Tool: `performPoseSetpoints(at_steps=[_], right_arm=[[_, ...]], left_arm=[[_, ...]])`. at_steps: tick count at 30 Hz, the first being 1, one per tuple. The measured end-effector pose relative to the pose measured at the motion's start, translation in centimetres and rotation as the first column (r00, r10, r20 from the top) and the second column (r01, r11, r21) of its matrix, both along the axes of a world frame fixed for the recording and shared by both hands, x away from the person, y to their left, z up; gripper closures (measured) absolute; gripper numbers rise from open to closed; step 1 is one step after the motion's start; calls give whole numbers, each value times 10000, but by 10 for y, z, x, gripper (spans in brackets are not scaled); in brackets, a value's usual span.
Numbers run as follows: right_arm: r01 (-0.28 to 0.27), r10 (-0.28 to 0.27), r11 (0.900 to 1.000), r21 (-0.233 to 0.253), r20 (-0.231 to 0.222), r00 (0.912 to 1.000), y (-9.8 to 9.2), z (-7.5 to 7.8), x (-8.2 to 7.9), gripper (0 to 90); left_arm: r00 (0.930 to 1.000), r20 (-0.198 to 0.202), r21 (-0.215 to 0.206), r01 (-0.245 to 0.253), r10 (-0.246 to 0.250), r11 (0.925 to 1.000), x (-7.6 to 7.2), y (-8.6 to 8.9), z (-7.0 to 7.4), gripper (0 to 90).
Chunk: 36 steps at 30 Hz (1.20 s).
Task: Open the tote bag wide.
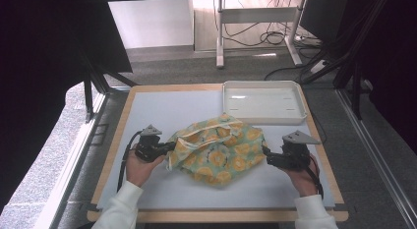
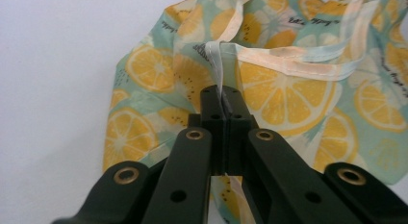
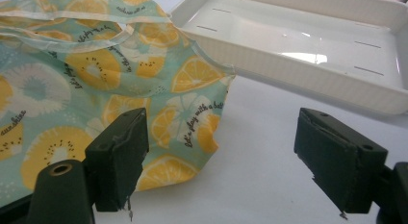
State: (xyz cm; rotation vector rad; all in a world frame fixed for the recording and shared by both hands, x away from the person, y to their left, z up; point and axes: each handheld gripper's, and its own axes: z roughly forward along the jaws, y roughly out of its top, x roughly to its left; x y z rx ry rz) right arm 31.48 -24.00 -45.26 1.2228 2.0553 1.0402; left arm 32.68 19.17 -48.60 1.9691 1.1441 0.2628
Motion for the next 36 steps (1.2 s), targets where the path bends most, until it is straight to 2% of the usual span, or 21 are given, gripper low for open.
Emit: performPoseSetpoints(at_steps=[5,12,15,18,24,28,30,33,34,36], right_arm=[[-156,158,9998,-151,82,9998,10,7,5,209],[-514,513,9980,369,31,9987,9,17,16,232],[-701,701,9967,396,37,9975,9,18,17,233],[-970,970,9950,257,-2,9953,11,19,24,258],[-1168,1167,9931,87,26,9932,16,27,36,299],[-1331,1331,9911,2,-71,9911,22,28,42,315],[-1562,1559,9877,-99,-246,9875,30,25,51,336],[-1841,1839,9829,-95,-231,9827,34,24,56,352],[-2045,2043,9789,-40,-267,9785,39,24,61,364],[-2140,2133,9767,-167,-340,9764,44,25,65,374]], left_arm=[[9999,96,-98,47,-46,9999,0,2,2,900],[9997,107,-144,204,-202,9997,0,5,2,900],[9997,106,-197,234,-232,9995,0,4,3,900],[9996,165,-255,217,-212,9994,-2,6,4,900],[9998,179,-249,69,-65,9997,-2,9,5,900],[9998,209,-262,71,-66,9996,-3,9,5,900],[9997,223,-262,69,-64,9996,-3,9,5,900],[9997,224,-272,57,-51,9996,-3,9,5,900],[9998,206,-327,32,-25,9995,-3,10,5,900],[9998,198,-319,64,-58,9995,-3,10,5,900]])
